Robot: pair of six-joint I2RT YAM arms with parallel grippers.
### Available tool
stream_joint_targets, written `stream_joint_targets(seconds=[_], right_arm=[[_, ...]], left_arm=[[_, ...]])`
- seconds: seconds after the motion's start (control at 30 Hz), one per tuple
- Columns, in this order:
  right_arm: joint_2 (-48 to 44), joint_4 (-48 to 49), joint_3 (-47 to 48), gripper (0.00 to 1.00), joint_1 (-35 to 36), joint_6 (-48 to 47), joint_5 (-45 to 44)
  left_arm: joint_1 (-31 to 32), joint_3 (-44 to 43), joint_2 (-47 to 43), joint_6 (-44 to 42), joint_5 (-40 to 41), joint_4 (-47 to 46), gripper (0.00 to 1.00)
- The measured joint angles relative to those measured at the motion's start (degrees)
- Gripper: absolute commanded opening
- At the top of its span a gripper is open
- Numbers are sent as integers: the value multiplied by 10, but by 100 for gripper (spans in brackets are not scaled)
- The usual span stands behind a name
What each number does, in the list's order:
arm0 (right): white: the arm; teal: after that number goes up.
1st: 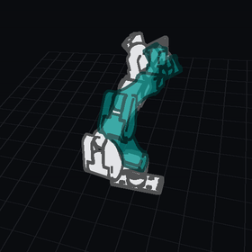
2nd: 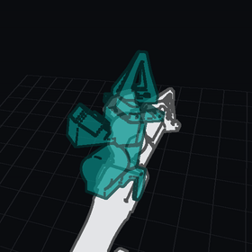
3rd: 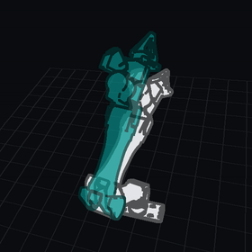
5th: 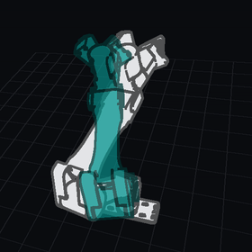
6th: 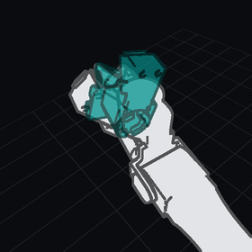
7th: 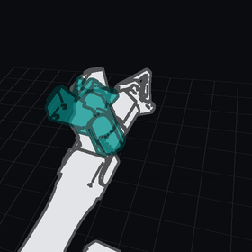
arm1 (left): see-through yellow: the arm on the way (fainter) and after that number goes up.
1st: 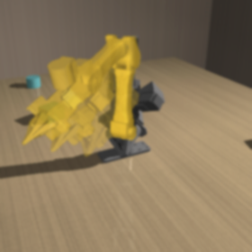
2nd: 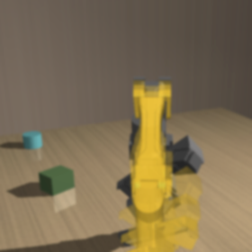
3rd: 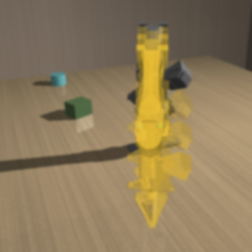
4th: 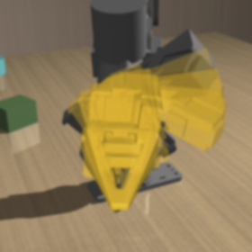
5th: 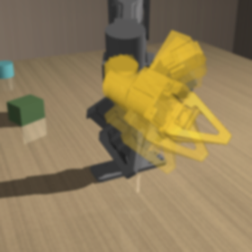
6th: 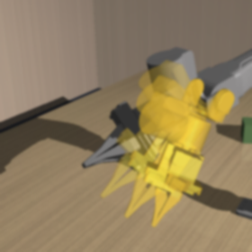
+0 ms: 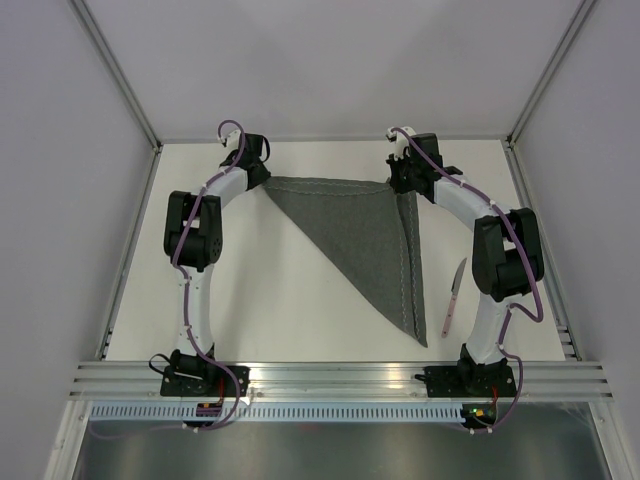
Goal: Fold the napkin, place the utensils inside, and roll it up
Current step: Fold the napkin at the center of the board.
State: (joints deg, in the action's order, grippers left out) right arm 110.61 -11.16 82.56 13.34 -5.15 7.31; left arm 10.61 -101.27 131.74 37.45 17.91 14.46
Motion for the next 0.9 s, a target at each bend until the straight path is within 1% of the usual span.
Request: stream_joint_targets(seconds=[0.23, 0.3, 0.37, 0.4, 0.47, 0.67, 0.9], right_arm=[[0, 0, 0, 1, 0, 1, 4], [0, 0, 0, 1, 0, 3, 5], [0, 0, -2, 0, 0, 4, 7], [-1, 0, -4, 0, 0, 4, 8], [-2, 0, -8, 0, 0, 5, 11], [-2, -1, -18, 0, 0, 11, 26], [-5, -3, -22, 0, 6, 20, 40]], left_arm=[[0, -8, 3, -6, -2, 9, 24], [0, -16, 6, -7, -3, 14, 17], [0, -21, 8, -9, -4, 17, 13], [0, -21, 8, -9, -5, 18, 10], [-2, -22, 8, -10, -5, 22, 7], [-11, -23, 8, -13, -19, 38, 4], [-30, -30, 8, -19, -30, 67, 3]])
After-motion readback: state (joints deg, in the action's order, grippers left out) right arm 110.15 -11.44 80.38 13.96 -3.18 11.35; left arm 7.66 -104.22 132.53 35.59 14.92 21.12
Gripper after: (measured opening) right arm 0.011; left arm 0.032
